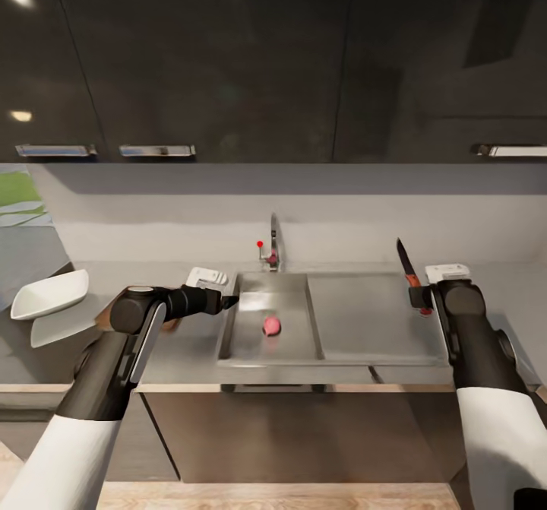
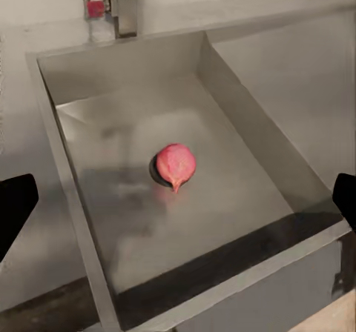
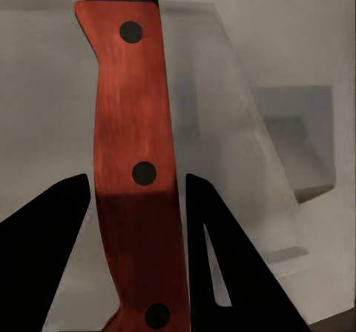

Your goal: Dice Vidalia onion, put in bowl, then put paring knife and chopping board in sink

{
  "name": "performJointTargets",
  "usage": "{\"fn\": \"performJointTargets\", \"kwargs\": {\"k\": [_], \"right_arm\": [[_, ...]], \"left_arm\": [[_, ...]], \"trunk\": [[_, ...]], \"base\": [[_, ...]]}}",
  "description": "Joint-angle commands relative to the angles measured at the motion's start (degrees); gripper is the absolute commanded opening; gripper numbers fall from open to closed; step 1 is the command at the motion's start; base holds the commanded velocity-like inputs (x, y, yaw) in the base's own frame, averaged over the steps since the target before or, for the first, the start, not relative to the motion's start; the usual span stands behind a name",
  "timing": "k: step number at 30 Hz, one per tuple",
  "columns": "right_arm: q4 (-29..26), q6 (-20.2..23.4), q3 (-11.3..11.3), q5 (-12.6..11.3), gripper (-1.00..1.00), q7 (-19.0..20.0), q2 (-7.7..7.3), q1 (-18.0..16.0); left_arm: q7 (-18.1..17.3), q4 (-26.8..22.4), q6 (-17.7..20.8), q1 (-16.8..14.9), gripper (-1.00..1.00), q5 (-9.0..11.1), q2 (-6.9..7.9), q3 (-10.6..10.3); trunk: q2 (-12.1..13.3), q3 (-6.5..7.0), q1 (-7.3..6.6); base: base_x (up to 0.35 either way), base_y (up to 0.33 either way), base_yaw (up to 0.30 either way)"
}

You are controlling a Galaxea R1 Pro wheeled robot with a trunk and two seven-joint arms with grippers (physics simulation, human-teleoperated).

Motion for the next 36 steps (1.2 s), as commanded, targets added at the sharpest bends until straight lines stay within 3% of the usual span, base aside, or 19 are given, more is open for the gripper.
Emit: {"fn": "performJointTargets", "kwargs": {"k": [1,9,14,19,36], "right_arm": [[-0.85,0.21,-0.03,0.53,-1.0,0.71,0.01,-0.06],[-3.57,0.21,0.0,0.57,-1.0,0.69,0.03,2.28],[-7.33,-7.89,0.69,0.54,-1.0,0.79,0.04,7.39],[-8.15,-9.79,5.52,0.53,-1.0,0.81,0.04,10.2],[-8.22,-9.57,5.88,0.62,-1.0,0.64,0.04,10.48]], "left_arm": [[-0.07,0.01,0.27,-0.06,1.0,0.01,0.04,-0.05],[-0.07,1.64,0.12,-0.07,1.0,0.01,0.04,-0.06],[-0.07,1.86,0.09,-0.06,1.0,0.01,0.04,-0.04],[-0.09,1.89,0.09,-0.06,1.0,0.01,0.04,-0.05],[-0.16,4.11,-0.08,-0.06,1.0,-0.13,-0.14,-0.06]], "trunk": [[-0.13,-0.13,0.07],[-0.13,-0.13,0.07],[-0.13,-0.13,0.07],[-0.13,-0.13,0.07],[-0.13,-0.13,0.07]], "base": [[0.224,0.0,0.0],[0.048,0.0,0.0],[0.004,0.0,0.0],[0.0,0.0,0.0],[0.103,-0.076,0.0]]}}
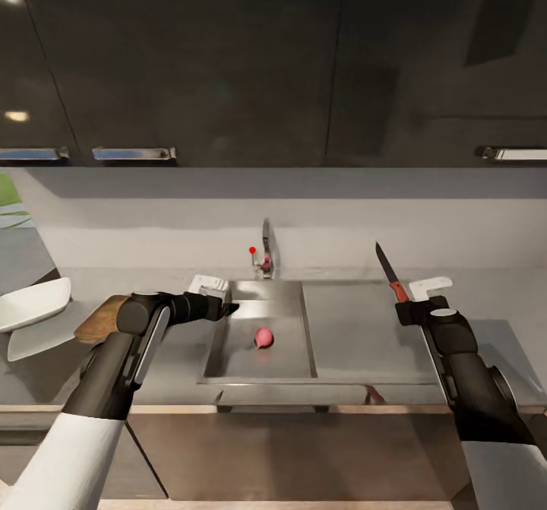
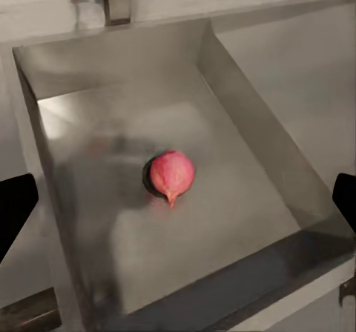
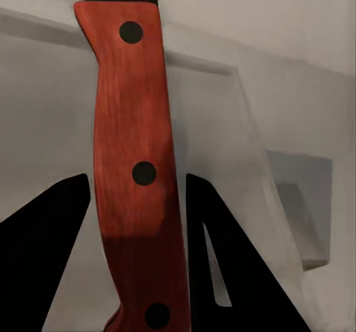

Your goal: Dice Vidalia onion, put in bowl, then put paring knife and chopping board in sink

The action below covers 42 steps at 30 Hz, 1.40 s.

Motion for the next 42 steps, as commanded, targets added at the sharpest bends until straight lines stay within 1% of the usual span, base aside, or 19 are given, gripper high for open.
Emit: {"fn": "performJointTargets", "kwargs": {"k": [1,2,5,7,10,16,18,25,27,32,34,35,36,39,42], "right_arm": [[-0.06,0.21,-0.04,0.54,-1.0,0.66,-0.01,-0.06],[-0.06,0.2,-0.03,0.54,-1.0,0.67,-0.01,-0.06],[-0.06,0.2,-0.04,0.54,-1.0,0.67,-0.01,-0.06],[-0.06,0.19,-0.05,0.54,-1.0,0.65,-0.01,-0.06],[-0.06,0.19,-0.05,0.54,-1.0,0.67,-0.01,-0.06],[-0.06,0.19,-0.08,0.54,-1.0,0.64,-0.01,-0.06],[-0.06,0.13,-0.18,0.54,-1.0,0.57,-0.01,-0.06],[-0.21,0.12,-0.34,0.48,-1.0,0.49,-0.01,-0.81],[-0.23,0.17,-0.95,0.46,-1.0,0.44,-0.01,-1.93],[-0.24,0.22,-2.4,0.45,-1.0,0.55,-0.01,-2.29],[-0.24,0.26,-2.57,0.45,-1.0,0.57,-0.01,-2.32],[-0.24,0.27,-2.61,0.45,-1.0,0.58,-0.01,-2.33],[-0.24,0.32,-2.65,0.45,-1.0,0.58,-0.01,-2.34],[-0.24,0.35,-2.67,0.45,-1.0,0.59,-0.01,-2.34],[-0.24,0.36,-2.67,0.4,-1.0,0.59,-0.01,-2.37]], "left_arm": [[-0.07,0.27,0.28,-0.08,1.0,-0.03,0.03,-0.07],[-0.07,1.01,0.22,-0.09,1.0,-0.07,0.0,-0.28],[-0.07,1.95,-0.14,-0.07,1.0,-0.11,0.12,-2.66],[-0.07,2.13,-0.24,-0.07,1.0,-0.14,0.16,-3.81],[-0.07,2.24,-0.3,-0.07,1.0,-0.18,0.27,-4.51],[-0.07,2.98,-0.34,-0.07,1.0,-0.2,0.86,-4.89],[-0.11,3.74,-0.4,-0.07,1.0,-0.21,1.54,-4.89],[-0.09,4.25,-0.38,-0.07,1.0,-0.21,1.92,-4.95],[-0.1,6.35,-0.39,-0.07,1.0,-0.21,2.04,-4.97],[0.14,10.96,-0.87,-0.09,1.0,-0.28,2.09,-4.84],[1.07,13.3,-1.02,-0.08,1.0,-0.29,1.83,-4.8],[2.91,14.86,-1.09,-0.11,1.0,-0.32,1.32,-4.8],[7.76,16.87,-1.22,-0.12,1.0,-0.36,0.05,-4.8],[10.98,17.55,-1.7,-0.1,1.0,-0.35,-0.75,-4.8],[12.34,17.79,-3.04,-0.11,1.0,-0.32,-1.29,-4.8]], "trunk": [[-0.13,-0.13,0.06],[-0.13,-0.13,0.06],[-0.13,-0.13,0.06],[-0.13,-0.13,0.06],[-0.13,-0.13,0.06],[-0.13,-0.13,0.06],[-0.13,-0.13,0.06],[-0.13,-0.13,0.06],[-0.13,-0.13,0.06],[-0.13,-0.13,0.06],[-0.13,-0.13,0.06],[-0.13,-0.13,0.06],[-0.13,-0.13,0.06],[-0.13,-0.13,0.06],[-0.13,-0.13,0.06]], "base": [[0.198,-0.16,0.0],[0.207,-0.172,0.0],[0.221,-0.196,0.0],[0.228,-0.207,0.0],[0.232,-0.211,0.0],[0.133,-0.113,0.0],[0.023,-0.018,0.0],[0.005,-0.004,0.0],[0.0,0.0,0.0],[0.0,0.0,0.0],[0.0,0.0,0.0],[0.0,0.0,0.0],[0.0,0.0,0.0],[0.0,0.0,0.0],[0.0,0.0,0.0]]}}
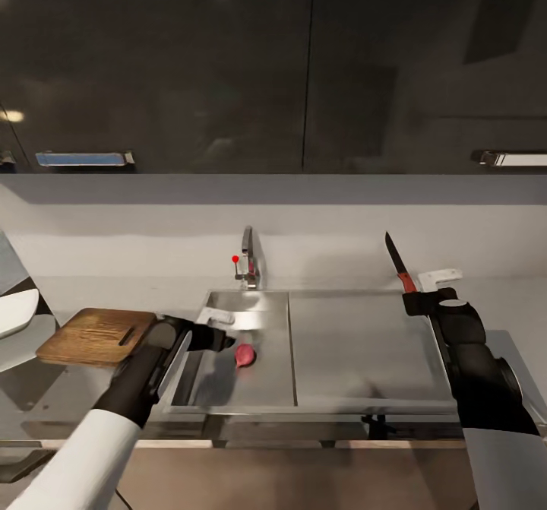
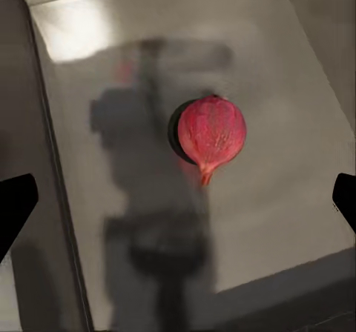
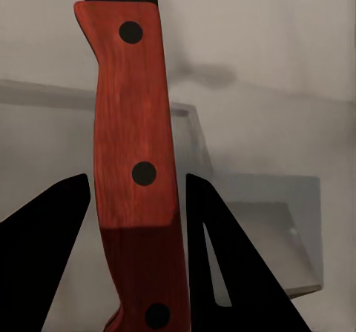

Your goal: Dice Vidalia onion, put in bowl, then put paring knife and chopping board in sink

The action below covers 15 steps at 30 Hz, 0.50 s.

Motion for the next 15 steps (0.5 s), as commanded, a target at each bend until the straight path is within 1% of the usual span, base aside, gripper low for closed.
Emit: {"fn": "performJointTargets", "kwargs": {"k": [1,6,8,14,15], "right_arm": [[-0.07,0.24,-0.04,0.52,-1.0,0.69,0.0,-0.05],[-0.07,0.24,-0.04,0.51,-1.0,0.69,0.0,-0.06],[-0.07,0.24,-0.03,0.5,-1.0,0.69,0.0,-0.04],[-0.07,0.25,0.02,0.5,-1.0,0.69,0.0,-0.04],[-0.07,0.25,0.03,0.5,-1.0,0.69,0.0,-0.04]], "left_arm": [[0.26,0.01,-0.46,-0.08,1.0,-0.04,-0.4,-0.11],[0.89,0.07,-1.68,-0.09,1.0,-0.03,-2.3,-0.15],[0.93,0.04,-1.78,-0.07,1.0,-0.03,-2.78,-0.18],[0.94,-0.07,-1.81,-0.09,1.0,-0.03,-2.99,-0.4],[0.95,-0.06,-1.79,-0.1,1.0,-0.03,-3.01,-0.95]], "trunk": [[-0.13,-0.14,0.04],[-0.13,-0.4,0.04],[-0.13,-0.57,0.04],[-0.13,-1.1,0.04],[-0.13,-1.17,0.04]], "base": [[0.0,0.0,0.0],[0.0,0.0,0.0],[0.0,0.0,0.0],[0.0,0.0,0.0],[0.0,0.0,0.0]]}}
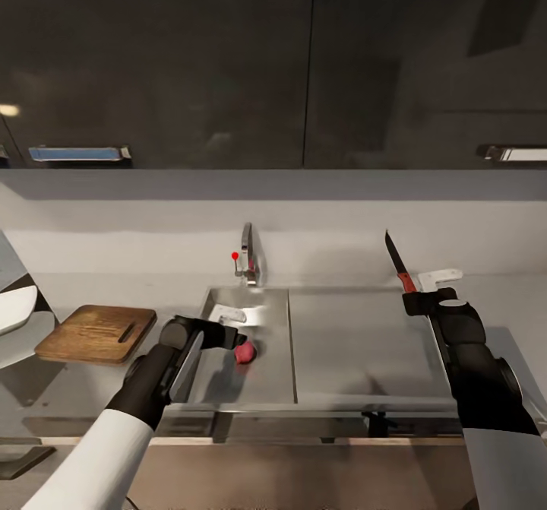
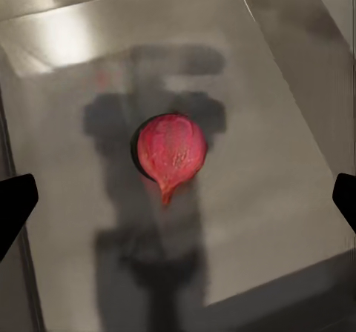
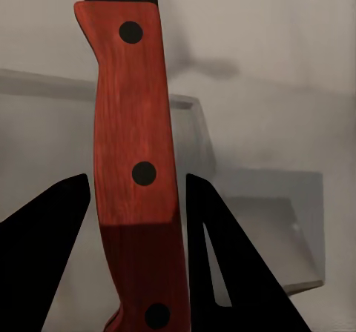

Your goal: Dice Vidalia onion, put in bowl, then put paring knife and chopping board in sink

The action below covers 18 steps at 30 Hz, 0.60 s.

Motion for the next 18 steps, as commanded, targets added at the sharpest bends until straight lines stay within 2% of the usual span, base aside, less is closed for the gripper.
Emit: {"fn": "performJointTargets", "kwargs": {"k": [1,3,18], "right_arm": [[-0.07,0.23,-0.03,0.56,-1.0,0.69,-0.01,-0.06],[-0.07,0.23,-0.03,0.6,-1.0,0.65,-0.01,-0.07],[-1.23,-0.02,0.04,0.63,-1.0,0.75,-0.01,-0.06]], "left_arm": [[-0.1,-0.03,0.27,-0.04,1.0,-0.06,0.01,-0.3],[-0.05,0.32,0.21,-0.04,1.0,-0.06,0.05,-2.42],[0.08,2.4,0.13,0.0,1.0,-0.07,0.23,-2.88]], "trunk": [[-0.14,-0.2,0.04],[-0.14,-0.28,0.04],[-0.14,-0.36,0.04]], "base": [[0.0,0.0,0.0],[0.0,0.0,0.0],[0.0,0.0,0.0]]}}
